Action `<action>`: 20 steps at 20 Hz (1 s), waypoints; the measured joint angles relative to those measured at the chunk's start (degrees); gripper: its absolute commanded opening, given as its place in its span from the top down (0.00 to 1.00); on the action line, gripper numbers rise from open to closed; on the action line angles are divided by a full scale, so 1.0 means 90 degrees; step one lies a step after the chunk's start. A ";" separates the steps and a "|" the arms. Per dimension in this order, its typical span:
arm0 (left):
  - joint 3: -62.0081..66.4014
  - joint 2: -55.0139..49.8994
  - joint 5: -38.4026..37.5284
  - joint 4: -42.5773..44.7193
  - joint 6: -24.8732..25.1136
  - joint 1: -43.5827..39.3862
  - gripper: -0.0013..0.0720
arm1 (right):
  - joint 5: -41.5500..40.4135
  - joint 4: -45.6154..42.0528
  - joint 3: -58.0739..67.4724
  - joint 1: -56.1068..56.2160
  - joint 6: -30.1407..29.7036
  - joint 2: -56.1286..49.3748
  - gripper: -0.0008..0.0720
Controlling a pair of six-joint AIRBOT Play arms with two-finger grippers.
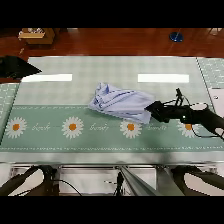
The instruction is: Fold the shirts.
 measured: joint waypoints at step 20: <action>0.0000 -0.0092 0.0474 0.0012 0.0325 0.0000 0.94 | 0.4762 -0.4410 0.3509 -0.4401 0.1574 0.2803 0.97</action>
